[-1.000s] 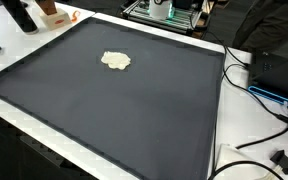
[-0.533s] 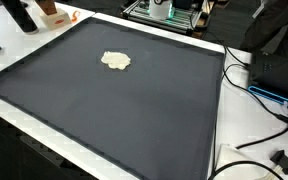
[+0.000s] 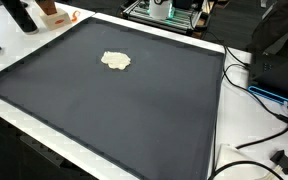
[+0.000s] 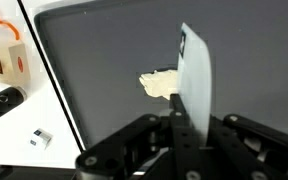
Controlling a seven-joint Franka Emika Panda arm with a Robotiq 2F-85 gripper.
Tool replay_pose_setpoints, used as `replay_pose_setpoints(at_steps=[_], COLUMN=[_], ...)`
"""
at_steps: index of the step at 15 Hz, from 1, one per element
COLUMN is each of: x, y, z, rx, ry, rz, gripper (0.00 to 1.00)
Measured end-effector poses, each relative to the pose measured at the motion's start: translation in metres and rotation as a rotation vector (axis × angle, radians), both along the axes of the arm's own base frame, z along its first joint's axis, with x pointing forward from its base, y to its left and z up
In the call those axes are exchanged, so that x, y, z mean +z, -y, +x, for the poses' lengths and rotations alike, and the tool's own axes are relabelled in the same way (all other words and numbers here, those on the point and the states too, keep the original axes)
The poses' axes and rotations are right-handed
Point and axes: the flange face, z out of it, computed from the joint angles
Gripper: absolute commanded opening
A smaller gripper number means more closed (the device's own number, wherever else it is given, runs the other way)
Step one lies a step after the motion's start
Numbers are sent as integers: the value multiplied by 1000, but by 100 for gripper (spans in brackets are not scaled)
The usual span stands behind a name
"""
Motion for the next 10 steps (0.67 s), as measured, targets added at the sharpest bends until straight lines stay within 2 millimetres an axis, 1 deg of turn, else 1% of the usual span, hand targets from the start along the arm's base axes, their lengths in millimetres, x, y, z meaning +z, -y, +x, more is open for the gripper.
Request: replay_pose_setpoints(at_steps=[1,5,7,10], x=[0,0,-1,-10], y=[0,3,13,34], z=[0,3,13,35], rx=[0,11,54,155], ry=[0,7,33,94], rz=[0,8,43,112], gripper=[1,1,1,1])
